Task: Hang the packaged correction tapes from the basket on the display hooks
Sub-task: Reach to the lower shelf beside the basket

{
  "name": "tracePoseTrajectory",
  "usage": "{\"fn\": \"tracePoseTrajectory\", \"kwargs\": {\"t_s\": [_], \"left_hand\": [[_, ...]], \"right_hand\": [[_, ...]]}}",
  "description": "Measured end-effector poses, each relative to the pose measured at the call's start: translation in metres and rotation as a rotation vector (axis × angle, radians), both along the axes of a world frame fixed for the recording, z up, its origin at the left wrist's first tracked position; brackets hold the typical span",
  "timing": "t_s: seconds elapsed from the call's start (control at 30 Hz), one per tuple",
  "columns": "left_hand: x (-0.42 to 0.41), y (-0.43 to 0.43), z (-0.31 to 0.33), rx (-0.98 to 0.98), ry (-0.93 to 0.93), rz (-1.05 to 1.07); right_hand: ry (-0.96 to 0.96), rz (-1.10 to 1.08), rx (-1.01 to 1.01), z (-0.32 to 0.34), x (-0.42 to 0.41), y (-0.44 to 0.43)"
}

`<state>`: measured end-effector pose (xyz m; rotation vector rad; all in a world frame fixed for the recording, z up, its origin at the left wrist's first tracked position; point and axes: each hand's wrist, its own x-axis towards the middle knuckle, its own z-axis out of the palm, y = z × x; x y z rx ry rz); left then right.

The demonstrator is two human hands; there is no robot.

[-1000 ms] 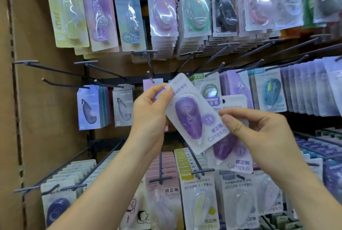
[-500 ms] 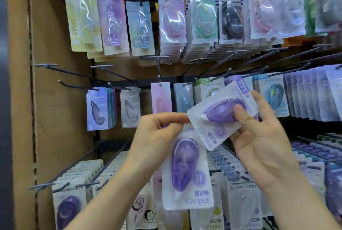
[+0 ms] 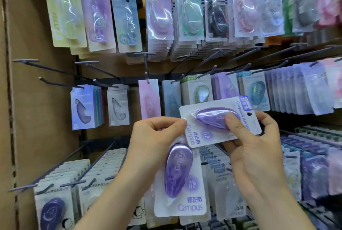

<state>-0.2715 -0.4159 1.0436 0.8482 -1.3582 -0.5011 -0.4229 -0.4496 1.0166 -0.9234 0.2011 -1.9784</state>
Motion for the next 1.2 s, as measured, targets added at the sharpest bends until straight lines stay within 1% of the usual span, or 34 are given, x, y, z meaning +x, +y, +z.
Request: {"fn": "tracePoseTrajectory", "kwargs": {"t_s": [0.07,0.13,0.2,0.3,0.37,0.47,0.53,0.6,0.67,0.77,0.83,0.9,0.97,1.03,1.13,1.2], "left_hand": [[-0.013,-0.001,-0.005,0.03,-0.008,-0.036],[-0.031,-0.002,-0.014,0.032,-0.059,-0.073],[-0.052,-0.003,-0.021,0.001,-0.15,-0.083],[-0.088,-0.008,-0.03,-0.101,-0.293,-0.038],[-0.116,-0.01,-0.036,-0.153,-0.366,-0.037],[-0.163,-0.015,-0.047,-0.181,-0.458,-0.056],[-0.193,-0.02,-0.049,-0.136,-0.465,-0.075],[-0.219,-0.026,-0.046,-0.107,-0.449,-0.083],[-0.242,-0.033,-0.039,-0.121,-0.406,-0.075],[-0.271,-0.045,-0.025,-0.179,-0.279,-0.082],[-0.29,-0.055,-0.018,-0.198,-0.245,-0.059],[-0.311,-0.066,-0.01,-0.191,-0.223,-0.073],[-0.333,-0.075,0.0,-0.193,-0.247,-0.051],[-0.356,-0.087,0.014,-0.191,-0.299,-0.032],[-0.382,-0.11,0.033,-0.217,-0.427,0.04],[-0.393,-0.122,0.046,-0.255,-0.517,0.118]], "right_hand": [[-0.035,0.04,0.019,-0.003,-0.014,0.0],[-0.056,0.051,0.043,-0.008,-0.03,-0.002],[0.035,0.004,0.075,-0.013,-0.048,-0.003],[0.277,-0.043,0.08,-0.017,-0.078,0.0],[0.413,-0.074,0.046,-0.018,-0.1,0.0],[0.452,-0.106,0.004,-0.023,-0.137,-0.004],[0.458,-0.145,-0.012,-0.027,-0.169,-0.013],[0.467,-0.258,-0.018,-0.027,-0.201,-0.018],[0.512,-0.362,-0.044,-0.027,-0.234,-0.023],[0.542,-0.372,-0.082,-0.031,-0.281,-0.029],[0.578,-0.382,-0.111,-0.031,-0.307,-0.031],[0.687,-0.557,-0.079,-0.029,-0.332,-0.042],[0.846,-0.794,0.005,-0.023,-0.354,-0.057],[0.918,-0.948,0.079,-0.014,-0.374,-0.073],[1.064,-1.051,0.118,0.007,-0.391,-0.092],[1.116,-1.083,0.102,0.02,-0.399,-0.103]]}}
